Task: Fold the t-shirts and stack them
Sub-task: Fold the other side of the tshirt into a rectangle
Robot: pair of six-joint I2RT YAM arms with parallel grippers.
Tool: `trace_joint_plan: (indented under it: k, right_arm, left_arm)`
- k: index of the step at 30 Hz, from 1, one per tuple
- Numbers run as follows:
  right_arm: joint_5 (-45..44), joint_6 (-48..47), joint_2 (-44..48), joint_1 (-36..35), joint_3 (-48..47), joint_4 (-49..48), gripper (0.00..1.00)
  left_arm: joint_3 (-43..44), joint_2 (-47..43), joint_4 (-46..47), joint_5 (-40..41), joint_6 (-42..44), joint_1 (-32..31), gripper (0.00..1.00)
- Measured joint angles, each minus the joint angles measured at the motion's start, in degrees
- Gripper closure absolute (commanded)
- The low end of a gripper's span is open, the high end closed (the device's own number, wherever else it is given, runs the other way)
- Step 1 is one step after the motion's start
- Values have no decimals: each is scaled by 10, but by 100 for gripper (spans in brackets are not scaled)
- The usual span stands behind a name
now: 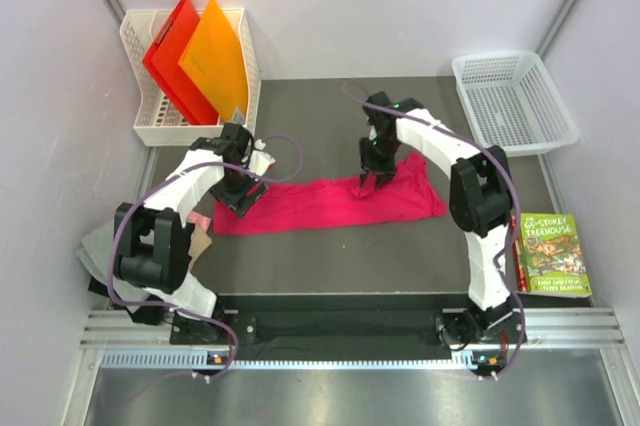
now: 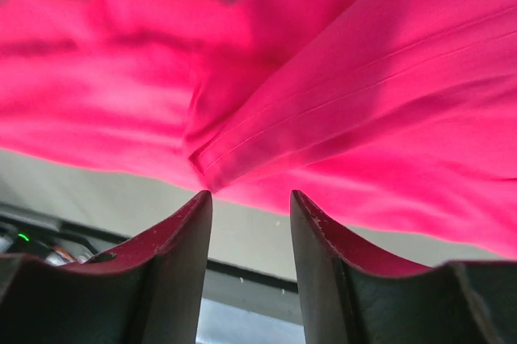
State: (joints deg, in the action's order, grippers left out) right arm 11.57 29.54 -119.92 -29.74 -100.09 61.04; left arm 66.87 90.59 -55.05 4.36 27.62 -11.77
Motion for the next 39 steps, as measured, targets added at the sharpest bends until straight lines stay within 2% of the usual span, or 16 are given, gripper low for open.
trace_joint_plan:
  k: [5,11,29,39]
  right_arm:
    - [-9,-8,0,82,-52,-5,61]
    - [-12,-13,-2,153,-61,-11,61]
    - [19,-15,-30,164,-53,-32,62]
    - [38,-13,-55,173,-24,-55,66]
  left_arm:
    - [0,0,0,2,2,0,22]
    - [0,-1,0,3,2,0,22]
    - [0,-9,-1,11,6,0,22]
    - [0,-9,-1,13,7,0,22]
